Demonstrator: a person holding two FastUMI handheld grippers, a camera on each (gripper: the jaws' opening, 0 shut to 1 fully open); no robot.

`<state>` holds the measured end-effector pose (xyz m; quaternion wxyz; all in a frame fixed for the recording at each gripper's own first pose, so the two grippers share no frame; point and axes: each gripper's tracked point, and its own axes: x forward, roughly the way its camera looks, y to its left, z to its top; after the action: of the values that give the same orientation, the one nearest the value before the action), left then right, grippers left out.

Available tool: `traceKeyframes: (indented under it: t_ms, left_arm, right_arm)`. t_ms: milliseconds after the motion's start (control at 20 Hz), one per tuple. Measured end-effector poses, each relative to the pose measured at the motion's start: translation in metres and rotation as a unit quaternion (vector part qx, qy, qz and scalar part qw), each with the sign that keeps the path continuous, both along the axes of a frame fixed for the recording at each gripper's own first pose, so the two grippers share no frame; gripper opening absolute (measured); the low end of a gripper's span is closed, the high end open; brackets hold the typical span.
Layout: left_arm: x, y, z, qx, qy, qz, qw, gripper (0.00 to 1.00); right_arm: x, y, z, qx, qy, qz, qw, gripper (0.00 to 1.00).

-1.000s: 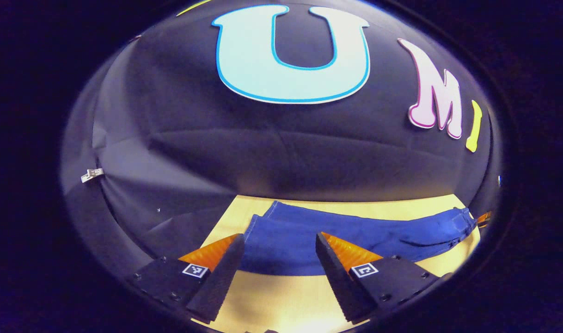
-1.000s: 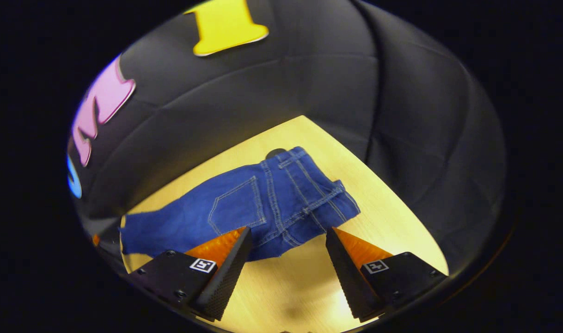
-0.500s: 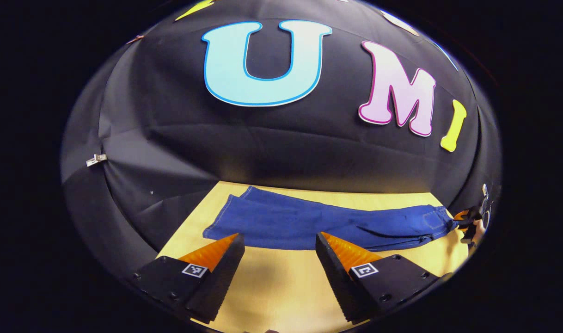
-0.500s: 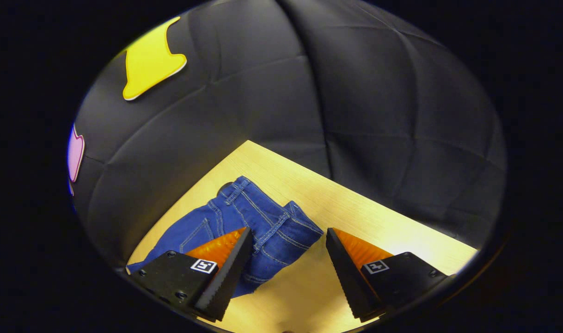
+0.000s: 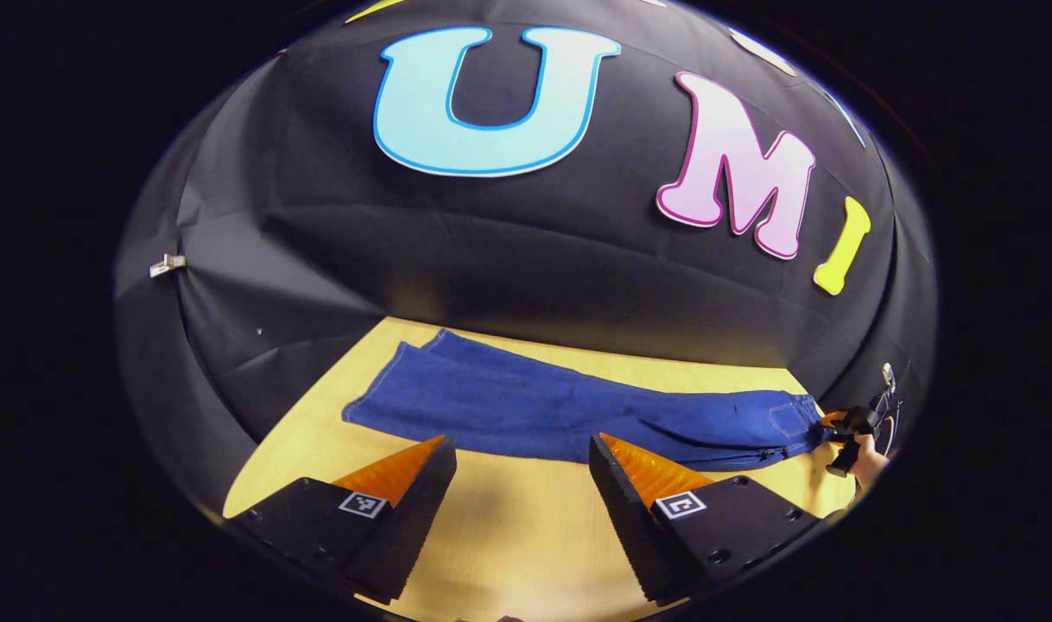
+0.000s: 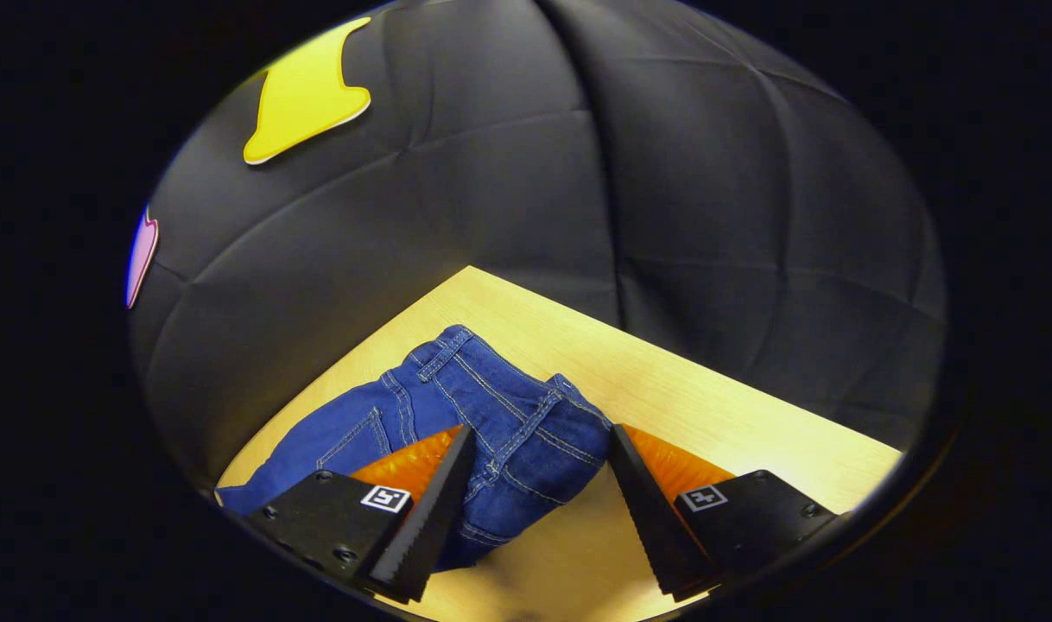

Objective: Grasp the waist and the cuffs of the jeans and fold them to make the two legs overlap; first hold the waist and fold one-third of the jeans toward the cuffs, then hold the cuffs and fold the remaining one-third in the same direction to finish folding.

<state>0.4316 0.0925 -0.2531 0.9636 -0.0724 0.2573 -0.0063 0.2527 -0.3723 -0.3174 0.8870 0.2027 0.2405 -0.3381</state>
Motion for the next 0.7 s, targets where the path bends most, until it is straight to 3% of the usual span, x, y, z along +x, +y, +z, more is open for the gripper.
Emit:
traceKeyframes:
  t_ms: [50,100,200,300,400,500,550,600,700]
  left_arm:
    - [-0.003,-0.004,-0.005,-0.002,0.007,-0.002,1.0,0.97]
    - [-0.008,-0.007,-0.01,-0.002,0.012,-0.005,1.0,0.97]
    - [-0.014,-0.01,-0.019,-0.001,0.021,-0.006,1.0,0.97]
    - [-0.018,-0.015,-0.028,-0.009,0.03,-0.009,0.999,0.97]
    - [-0.017,-0.018,-0.034,-0.018,0.036,-0.009,0.999,0.97]
    - [-0.016,-0.022,-0.037,-0.023,0.034,-0.005,0.999,0.97]
    - [-0.015,-0.023,-0.037,-0.026,0.031,-0.004,0.999,0.97]
    - [-0.016,-0.025,-0.038,-0.028,0.03,-0.006,0.999,0.97]
    - [-0.018,-0.024,-0.04,-0.03,0.03,-0.005,0.999,0.97]
  right_arm:
    - [-0.001,0.0,-0.002,-0.011,0.005,0.0,1.0,0.95]
    - [0.0,0.003,-0.005,-0.017,0.013,0.006,1.0,0.78]
    - [0.008,0.008,-0.008,-0.014,0.012,0.025,1.0,0.82]
    - [0.01,0.007,-0.005,-0.012,0.005,0.025,1.0,0.61]
    - [0.009,0.011,-0.006,-0.009,0.004,0.033,0.999,0.22]
    - [0.014,0.009,-0.002,-0.021,0.0,0.034,0.999,0.23]
    - [0.016,0.01,-0.003,-0.03,0.001,0.039,0.999,0.03]
    - [0.014,0.014,-0.002,-0.034,0.008,0.052,0.998,0.12]
    - [0.017,0.014,0.009,-0.039,-0.006,0.062,0.997,0.09]
